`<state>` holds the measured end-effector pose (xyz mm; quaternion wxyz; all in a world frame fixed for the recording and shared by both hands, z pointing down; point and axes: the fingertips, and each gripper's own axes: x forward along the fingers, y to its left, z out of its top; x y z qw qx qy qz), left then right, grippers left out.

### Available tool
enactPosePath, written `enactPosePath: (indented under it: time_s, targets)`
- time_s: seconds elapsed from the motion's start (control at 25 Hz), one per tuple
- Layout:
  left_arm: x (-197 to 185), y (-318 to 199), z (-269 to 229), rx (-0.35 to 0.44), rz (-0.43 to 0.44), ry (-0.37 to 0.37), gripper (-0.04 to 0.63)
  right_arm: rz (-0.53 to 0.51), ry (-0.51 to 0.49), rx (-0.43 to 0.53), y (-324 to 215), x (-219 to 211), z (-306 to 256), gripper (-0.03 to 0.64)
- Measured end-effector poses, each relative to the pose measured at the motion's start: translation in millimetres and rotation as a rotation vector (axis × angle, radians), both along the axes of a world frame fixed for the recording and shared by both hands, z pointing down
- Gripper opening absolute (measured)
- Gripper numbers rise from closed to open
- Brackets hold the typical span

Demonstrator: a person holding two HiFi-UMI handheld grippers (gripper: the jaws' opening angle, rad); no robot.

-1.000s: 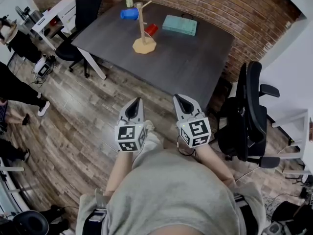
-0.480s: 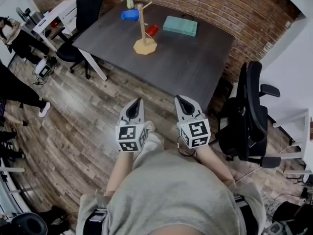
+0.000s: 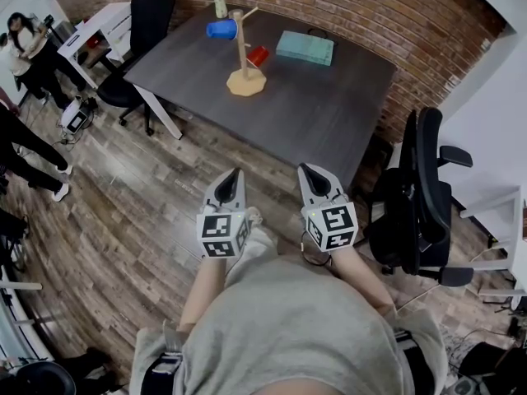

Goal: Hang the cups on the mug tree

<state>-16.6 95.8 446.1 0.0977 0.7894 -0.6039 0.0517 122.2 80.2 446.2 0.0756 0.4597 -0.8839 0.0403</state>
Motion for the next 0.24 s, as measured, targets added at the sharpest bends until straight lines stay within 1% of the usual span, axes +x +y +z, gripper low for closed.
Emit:
enactPosePath:
  time_s: [0.24]
  targets:
    - [-3.7,-1.4,-0.6,0.003,-0.003,0.003,0.009,-0.003,-0.002,-0.002,-2.3,-2.8,-0.7,-0.002]
